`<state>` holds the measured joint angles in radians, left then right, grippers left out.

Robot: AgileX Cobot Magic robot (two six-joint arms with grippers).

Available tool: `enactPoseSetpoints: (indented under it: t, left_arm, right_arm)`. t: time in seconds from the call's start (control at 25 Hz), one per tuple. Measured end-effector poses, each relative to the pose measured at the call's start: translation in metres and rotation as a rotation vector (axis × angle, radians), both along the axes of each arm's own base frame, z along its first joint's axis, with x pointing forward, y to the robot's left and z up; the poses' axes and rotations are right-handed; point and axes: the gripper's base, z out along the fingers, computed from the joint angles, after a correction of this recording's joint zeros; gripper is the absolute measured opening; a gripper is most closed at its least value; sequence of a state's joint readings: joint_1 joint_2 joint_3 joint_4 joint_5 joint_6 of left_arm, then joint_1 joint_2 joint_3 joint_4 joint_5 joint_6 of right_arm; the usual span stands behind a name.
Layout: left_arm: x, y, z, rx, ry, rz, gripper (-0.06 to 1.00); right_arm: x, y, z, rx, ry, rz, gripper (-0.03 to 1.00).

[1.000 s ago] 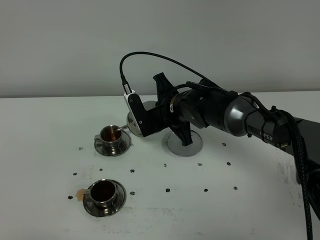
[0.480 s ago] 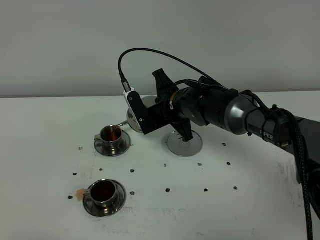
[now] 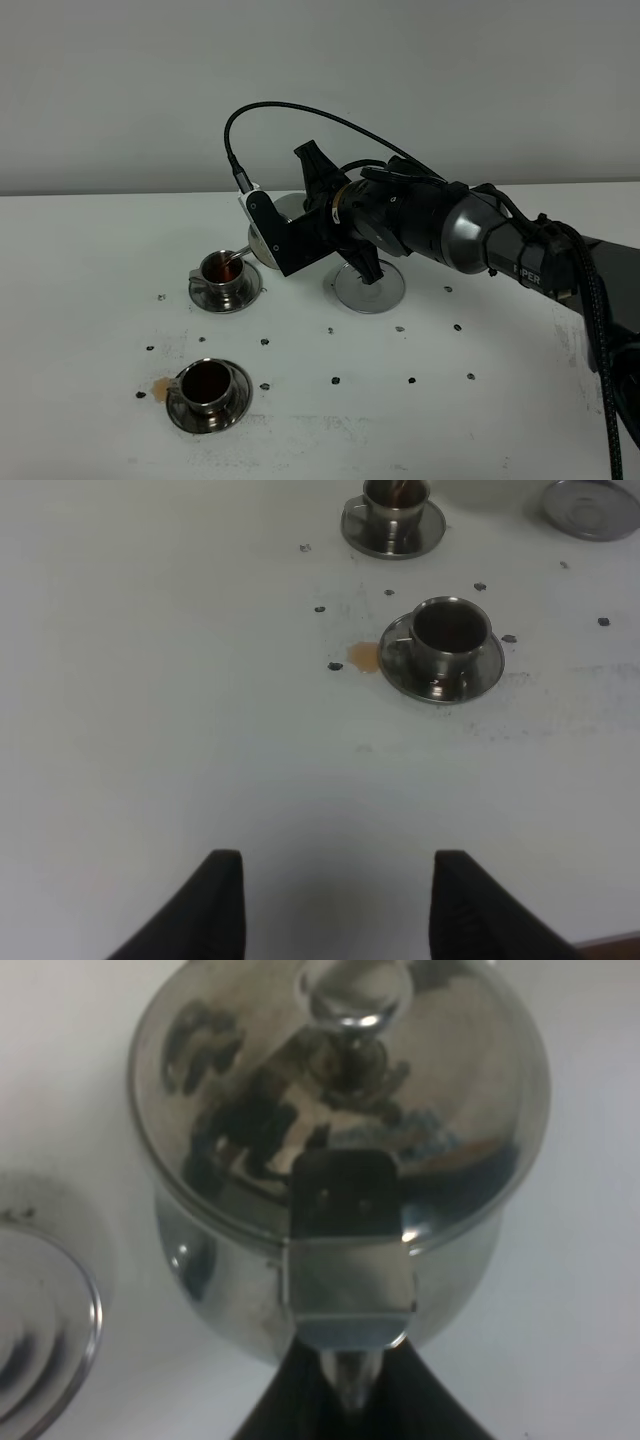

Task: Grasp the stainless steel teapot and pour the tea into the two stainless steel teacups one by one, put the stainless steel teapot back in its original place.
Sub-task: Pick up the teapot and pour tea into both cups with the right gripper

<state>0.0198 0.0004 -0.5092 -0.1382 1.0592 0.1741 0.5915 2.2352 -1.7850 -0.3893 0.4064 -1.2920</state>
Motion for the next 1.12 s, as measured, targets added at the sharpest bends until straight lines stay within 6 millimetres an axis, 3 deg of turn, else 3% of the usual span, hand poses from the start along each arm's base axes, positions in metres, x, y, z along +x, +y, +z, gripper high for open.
enactPoseSetpoints:
  t: [1.12]
  left_arm:
    - [0.0000, 0.0000, 0.0000, -0.001, 0.000, 0.000, 0.48]
  right_arm:
    - [-0.0007, 0.0020, 0.0010, -0.057, -0.039, 0.035, 0.09]
